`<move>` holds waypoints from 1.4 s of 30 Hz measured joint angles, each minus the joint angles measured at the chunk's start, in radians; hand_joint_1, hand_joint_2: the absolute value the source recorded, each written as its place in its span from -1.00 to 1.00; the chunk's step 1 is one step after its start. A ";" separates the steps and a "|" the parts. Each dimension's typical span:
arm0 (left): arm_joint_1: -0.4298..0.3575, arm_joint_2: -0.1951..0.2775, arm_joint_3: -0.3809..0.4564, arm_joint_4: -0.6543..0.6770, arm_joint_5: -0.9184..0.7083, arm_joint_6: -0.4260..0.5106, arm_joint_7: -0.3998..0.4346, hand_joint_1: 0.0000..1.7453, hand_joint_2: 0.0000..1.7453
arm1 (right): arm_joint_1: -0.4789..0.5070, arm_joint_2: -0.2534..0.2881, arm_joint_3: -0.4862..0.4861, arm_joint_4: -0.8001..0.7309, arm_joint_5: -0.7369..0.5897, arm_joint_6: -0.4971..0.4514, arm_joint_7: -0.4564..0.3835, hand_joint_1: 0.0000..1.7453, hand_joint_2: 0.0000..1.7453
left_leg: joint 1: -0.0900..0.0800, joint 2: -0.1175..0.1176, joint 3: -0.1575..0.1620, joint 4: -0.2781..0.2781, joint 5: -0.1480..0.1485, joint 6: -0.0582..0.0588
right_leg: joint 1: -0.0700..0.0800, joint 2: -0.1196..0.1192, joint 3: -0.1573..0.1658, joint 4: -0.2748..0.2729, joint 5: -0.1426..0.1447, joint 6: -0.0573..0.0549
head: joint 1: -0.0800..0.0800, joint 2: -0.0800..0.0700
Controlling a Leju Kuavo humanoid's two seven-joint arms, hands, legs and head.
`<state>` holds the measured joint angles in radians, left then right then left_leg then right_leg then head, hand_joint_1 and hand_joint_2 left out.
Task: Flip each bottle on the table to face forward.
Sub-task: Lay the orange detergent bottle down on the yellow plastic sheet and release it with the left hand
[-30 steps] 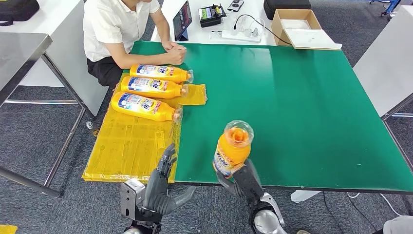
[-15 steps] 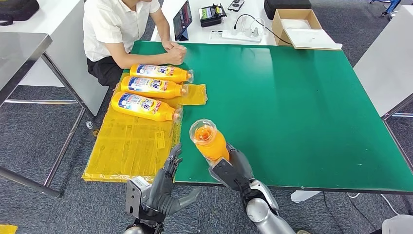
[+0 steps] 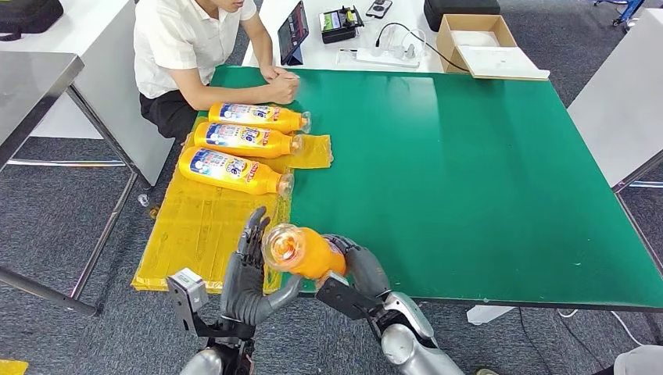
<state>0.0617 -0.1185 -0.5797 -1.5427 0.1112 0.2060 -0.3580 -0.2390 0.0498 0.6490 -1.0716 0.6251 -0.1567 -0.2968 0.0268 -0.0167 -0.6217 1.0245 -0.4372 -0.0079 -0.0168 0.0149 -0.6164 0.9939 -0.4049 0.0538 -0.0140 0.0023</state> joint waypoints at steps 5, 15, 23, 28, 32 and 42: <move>0.005 -0.008 0.018 -0.008 0.056 -0.004 0.036 -1.00 1.00 | -0.001 0.002 0.027 0.012 0.014 -0.019 0.002 1.00 1.00 | 0.000 0.000 0.000 0.000 0.000 0.000 | 0.000 0.000 0.000 0.000 0.000 0.000 | 0.000 0.000; 0.005 -0.008 0.019 -0.007 0.127 -0.064 0.079 -1.00 1.00 | -0.014 0.011 0.054 0.049 0.003 -0.020 0.018 0.86 1.00 | 0.000 0.000 0.000 0.000 0.000 0.000 | 0.000 0.000 0.000 0.000 0.000 0.000 | 0.000 0.000; 0.007 0.001 0.000 0.003 0.143 -0.079 0.091 -1.00 -1.00 | -0.052 0.019 0.059 0.107 0.029 -0.028 0.069 0.74 1.00 | 0.000 0.000 0.000 0.000 0.000 0.000 | 0.000 0.000 0.000 0.000 0.000 0.000 | 0.000 0.000; 0.006 0.002 -0.001 0.003 0.092 -0.031 0.087 -1.00 -1.00 | -0.074 0.030 0.063 0.144 0.071 -0.054 0.102 0.68 1.00 | 0.000 0.000 0.000 0.000 0.000 0.000 | 0.000 0.000 0.000 0.000 0.000 0.000 | 0.000 0.000; 0.005 0.001 -0.001 0.004 0.066 0.002 0.085 -1.00 -1.00 | -0.092 0.036 0.074 0.161 0.117 -0.083 0.128 0.67 1.00 | 0.000 0.000 0.000 0.000 0.000 0.000 | 0.000 0.000 0.000 0.000 0.000 0.000 | 0.000 0.000; -0.006 -0.008 0.002 0.020 0.019 0.072 0.092 -1.00 1.00 | -0.106 0.050 0.102 0.180 0.191 -0.109 0.170 0.62 1.00 | 0.000 0.000 0.000 0.000 0.000 0.000 | 0.000 0.000 0.000 0.000 0.000 0.000 | 0.000 0.000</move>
<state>0.0559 -0.1265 -0.5772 -1.5227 0.1300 0.2779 -0.2660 -0.3449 0.1001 0.7511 -0.8914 0.8161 -0.2662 -0.1265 0.0268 -0.0167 -0.6216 1.0246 -0.4371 -0.0079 -0.0168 0.0149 -0.6165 0.9939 -0.4049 0.0538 -0.0139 0.0023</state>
